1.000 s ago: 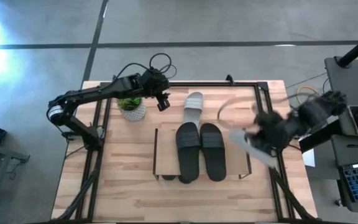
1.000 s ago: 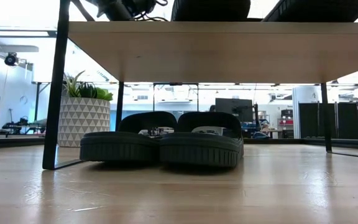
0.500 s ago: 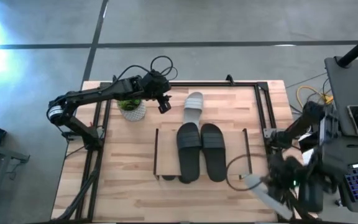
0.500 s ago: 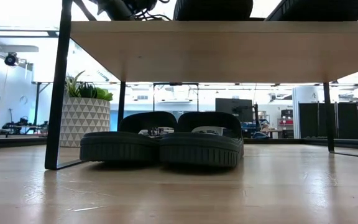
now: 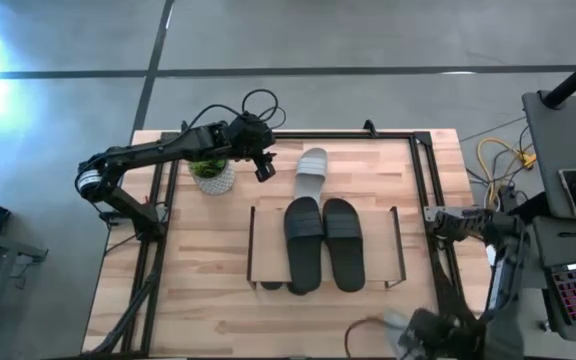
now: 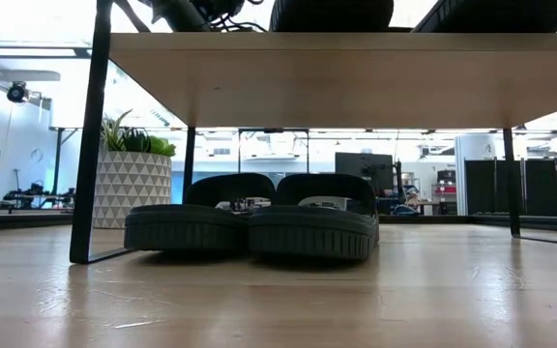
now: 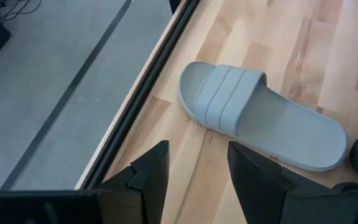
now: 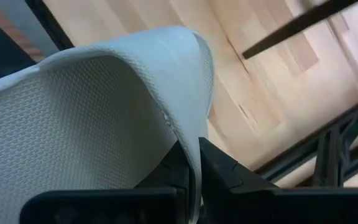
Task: Pick and place slides into the shelf
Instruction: Put the gray slide under the shelf
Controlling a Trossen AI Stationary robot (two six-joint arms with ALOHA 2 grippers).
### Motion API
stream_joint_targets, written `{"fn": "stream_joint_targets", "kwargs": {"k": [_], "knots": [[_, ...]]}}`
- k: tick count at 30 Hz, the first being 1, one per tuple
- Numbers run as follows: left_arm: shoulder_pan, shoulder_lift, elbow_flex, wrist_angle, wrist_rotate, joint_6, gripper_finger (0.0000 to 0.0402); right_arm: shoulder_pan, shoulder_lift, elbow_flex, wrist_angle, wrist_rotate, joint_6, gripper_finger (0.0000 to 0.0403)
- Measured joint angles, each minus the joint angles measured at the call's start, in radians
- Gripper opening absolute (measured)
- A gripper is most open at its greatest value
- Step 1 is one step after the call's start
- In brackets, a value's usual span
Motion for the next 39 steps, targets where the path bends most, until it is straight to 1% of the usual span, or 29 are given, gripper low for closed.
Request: {"fn": "stream_joint_targets", "kwargs": {"k": [5, 8, 11, 13, 18, 20, 22, 26, 28, 32, 35, 39], "knots": [[0.0, 0.0, 0.0, -0.002, 0.0, 0.0, 0.015, -0.011, 0.076, -0.022, -0.001, 0.006, -0.15, 0.0013], [0.0, 0.0, 0.0, -0.004, 0.0, 0.0, 0.015, -0.04, 0.109, -0.059, 0.003, 0.019, -0.243, 0.0013], [0.0, 0.0, 0.0, -0.008, -0.001, 0.0, 0.015, -0.079, 0.146, -0.077, 0.005, 0.028, -0.383, 0.0013], [0.0, 0.0, 0.0, -0.01, 0.0, 0.0, 0.015, -0.103, 0.172, -0.082, 0.011, 0.039, -0.431, 0.0013], [0.0, 0.0, 0.0, -0.011, 0.0, 0.0, 0.015, -0.145, 0.19, -0.083, 0.053, 0.151, -0.449, 0.0013], [0.0, 0.0, 0.0, -0.011, 0.0, 0.0, 0.015, -0.16, 0.201, -0.091, 0.058, 0.175, -0.452, 0.0013], [0.0, 0.0, 0.0, -0.012, 0.0, 0.0, 0.015, -0.174, 0.212, -0.12, 0.062, 0.172, -0.444, 0.0013], [0.0, 0.0, 0.0, -0.012, 0.0, 0.001, 0.015, -0.195, 0.236, -0.181, 0.107, 0.124, -0.395, 0.0013], [0.0, 0.0, 0.0, -0.017, 0.0, 0.001, 0.015, -0.201, 0.238, -0.199, 0.131, 0.125, -0.364, 0.0013], [0.0, 0.0, -0.001, -0.038, 0.0, 0.002, 0.015, -0.208, 0.249, -0.21, 0.125, 0.141, -0.316, 0.0015], [0.0, 0.0, -0.002, -0.037, 0.0, 0.002, 0.015, -0.208, 0.249, -0.213, 0.12, 0.142, -0.304, 0.0034], [0.0, 0.0, -0.002, -0.037, 0.0, 0.002, 0.015, -0.211, 0.251, -0.216, 0.118, 0.138, -0.279, 0.0086]]}}
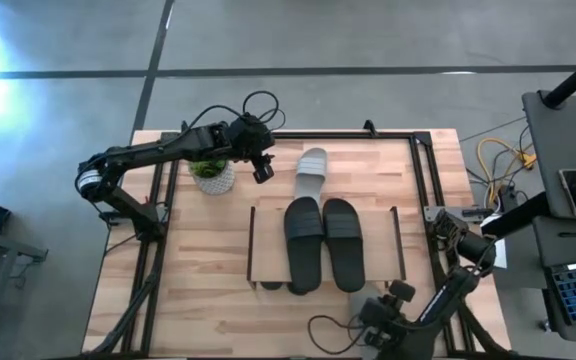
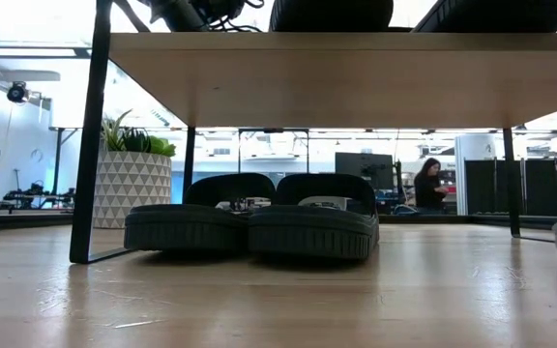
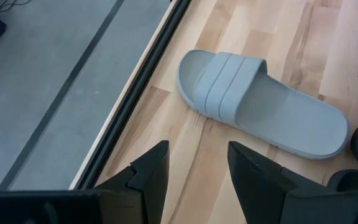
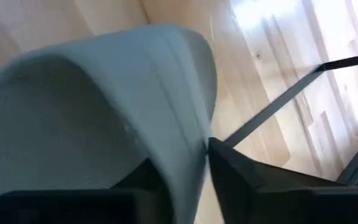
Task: Pick and place slides into the shelf
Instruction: Put the gray slide under the shelf
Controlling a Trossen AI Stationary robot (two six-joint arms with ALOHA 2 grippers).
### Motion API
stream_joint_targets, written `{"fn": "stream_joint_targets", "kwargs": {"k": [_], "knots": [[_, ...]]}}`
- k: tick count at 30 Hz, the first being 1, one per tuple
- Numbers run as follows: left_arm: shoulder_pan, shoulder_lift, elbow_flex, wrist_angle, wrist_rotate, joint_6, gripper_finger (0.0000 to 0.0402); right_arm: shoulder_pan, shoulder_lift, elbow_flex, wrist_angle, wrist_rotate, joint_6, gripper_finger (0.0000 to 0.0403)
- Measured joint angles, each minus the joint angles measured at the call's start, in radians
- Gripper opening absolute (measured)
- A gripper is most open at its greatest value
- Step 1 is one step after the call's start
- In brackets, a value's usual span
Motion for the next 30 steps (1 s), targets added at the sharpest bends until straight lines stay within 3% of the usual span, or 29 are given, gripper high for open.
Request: {"fn": "stream_joint_targets", "kwargs": {"k": [9, 14, 17, 21, 25, 30], "knots": [[0.0, 0.0, 0.0, -0.001, 0.0, 0.0, 0.015, 0.012, 0.0, 0.082, 0.0, -0.117, -0.04, 0.0197], [0.0, 0.0, 0.0, -0.033, 0.0, 0.0, 0.015, 0.046, -0.002, 0.207, -0.015, -0.172, -0.001, 0.0219], [0.0, 0.0, 0.0, -0.047, 0.0, 0.0, 0.015, 0.091, -0.004, 0.291, 0.006, -0.19, 0.131, 0.022], [0.0, 0.0, 0.0, -0.048, 0.0, -0.001, 0.015, 0.148, -0.006, 0.322, 0.11, -0.195, 0.465, 0.0198], [0.0, 0.0, 0.0, -0.044, 0.0, -0.002, 0.015, 0.175, -0.006, 0.243, 0.309, -0.17, 0.776, 0.0141], [0.0, 0.0, 0.0, -0.042, 0.001, -0.001, 0.015, 0.157, -0.001, 0.119, 0.606, -0.164, 0.799, 0.0046]]}}
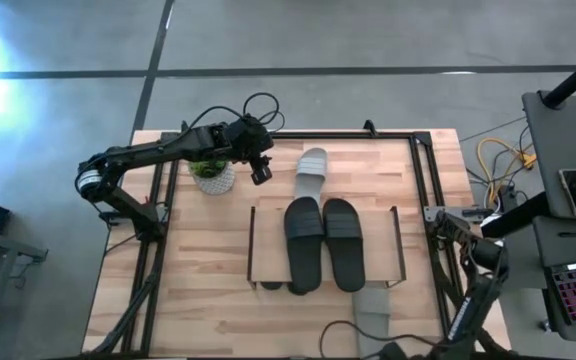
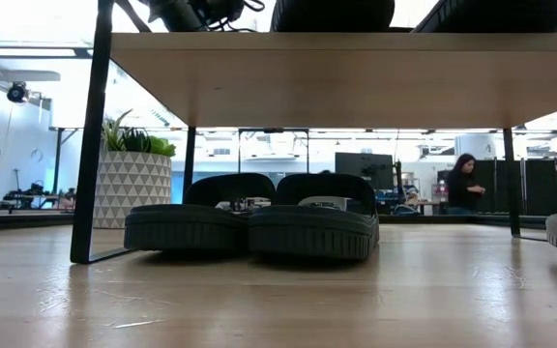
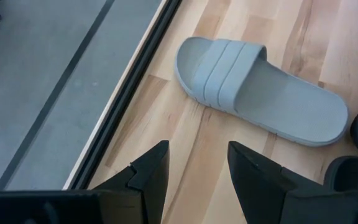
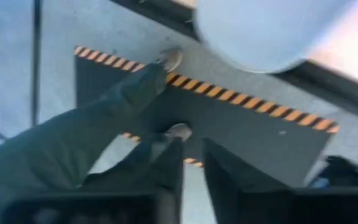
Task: Pick and place slides into the shelf
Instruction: Put the gray slide under the shelf
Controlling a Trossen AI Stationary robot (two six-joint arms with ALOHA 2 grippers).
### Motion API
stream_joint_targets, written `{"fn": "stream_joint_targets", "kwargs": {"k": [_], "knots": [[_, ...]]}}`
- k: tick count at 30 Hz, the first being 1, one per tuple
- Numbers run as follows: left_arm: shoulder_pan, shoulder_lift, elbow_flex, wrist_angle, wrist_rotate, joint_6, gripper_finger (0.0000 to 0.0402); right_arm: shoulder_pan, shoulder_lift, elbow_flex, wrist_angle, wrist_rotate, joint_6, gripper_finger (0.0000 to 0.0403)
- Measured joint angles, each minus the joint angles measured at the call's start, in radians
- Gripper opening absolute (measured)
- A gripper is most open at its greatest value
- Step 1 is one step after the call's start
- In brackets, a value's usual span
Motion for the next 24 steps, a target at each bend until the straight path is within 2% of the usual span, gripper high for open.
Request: {"fn": "stream_joint_targets", "kwargs": {"k": [2, 6, 18, 24], "knots": [[0.0, 0.0, 0.0, -0.001, 0.0, 0.0, 0.015, -0.002, 0.004, -0.041, 0.058, 0.0, 0.002, 0.0019], [0.0, 0.0, -0.002, -0.001, 0.0, 0.0, 0.015, -0.01, 0.003, -0.1, 0.085, 0.0, 0.004, 0.001], [-0.001, 0.0, -0.004, -0.002, 0.0, 0.001, 0.015, -0.021, 0.003, -0.181, 0.101, -0.002, -0.015, 0.0009], [-0.001, 0.0, -0.004, -0.002, -0.001, 0.008, 0.015, -0.035, 0.003, -0.198, 0.008, 0.004, -0.015, 0.0009]]}}
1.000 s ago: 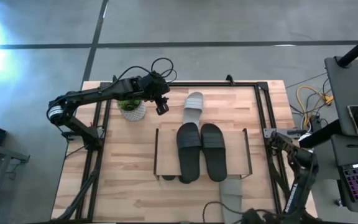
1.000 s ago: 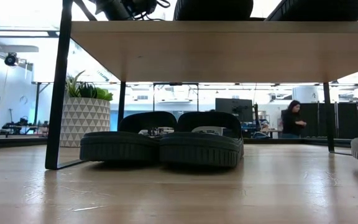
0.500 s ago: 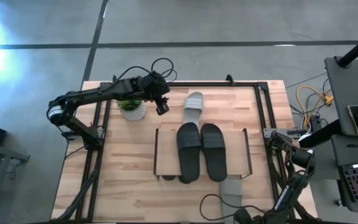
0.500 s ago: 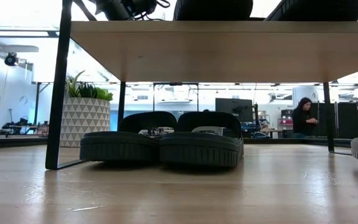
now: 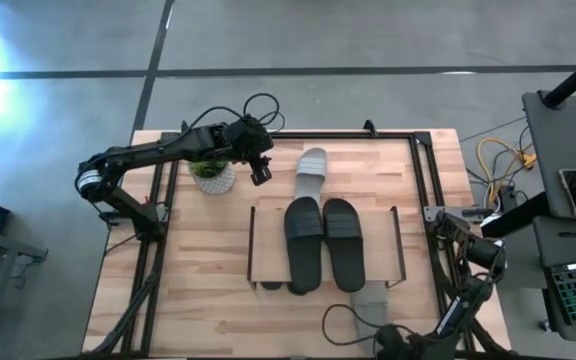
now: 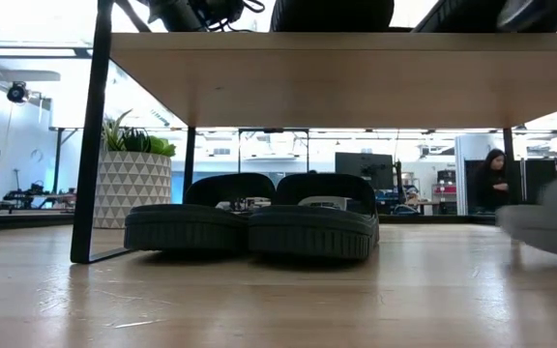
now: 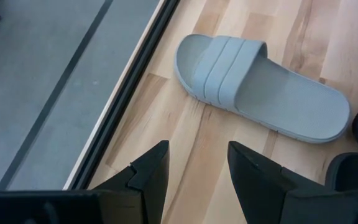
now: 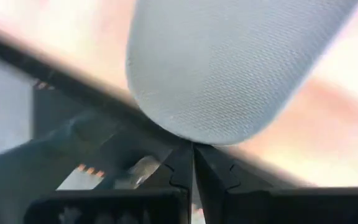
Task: Pick and place slides into the shelf
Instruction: Put the gray slide under the shelf
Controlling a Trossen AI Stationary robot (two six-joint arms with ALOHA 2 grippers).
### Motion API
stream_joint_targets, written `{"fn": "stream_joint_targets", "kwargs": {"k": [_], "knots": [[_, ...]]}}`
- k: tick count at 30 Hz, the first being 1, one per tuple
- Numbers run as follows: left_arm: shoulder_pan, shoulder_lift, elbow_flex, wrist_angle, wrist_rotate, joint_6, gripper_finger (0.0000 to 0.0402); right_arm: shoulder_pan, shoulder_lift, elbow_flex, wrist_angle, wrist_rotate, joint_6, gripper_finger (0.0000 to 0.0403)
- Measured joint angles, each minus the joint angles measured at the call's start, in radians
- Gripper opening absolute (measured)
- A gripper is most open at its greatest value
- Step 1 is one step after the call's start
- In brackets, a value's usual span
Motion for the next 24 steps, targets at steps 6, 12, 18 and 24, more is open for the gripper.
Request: {"fn": "stream_joint_targets", "kwargs": {"k": [6, 12, 18, 24], "knots": [[0.0, 0.0, 0.0, 0.0, -0.002, 0.0, 0.015, -0.043, 0.0, -0.001, -0.19, 0.047, 0.009, 0.0009], [0.0, 0.0, 0.0, 0.0, -0.002, 0.001, 0.015, -0.096, 0.0, -0.007, -0.22, 0.093, -0.055, 0.0009], [-0.003, 0.0, 0.0, 0.0, 0.001, -0.007, 0.015, -0.052, -0.038, 0.042, -0.091, 0.101, -0.109, 0.0008], [-0.008, 0.0, -0.001, -0.001, 0.024, -0.01, 0.015, 0.04, -0.132, 0.07, -0.086, 0.239, 0.006, 0.0009]]}}
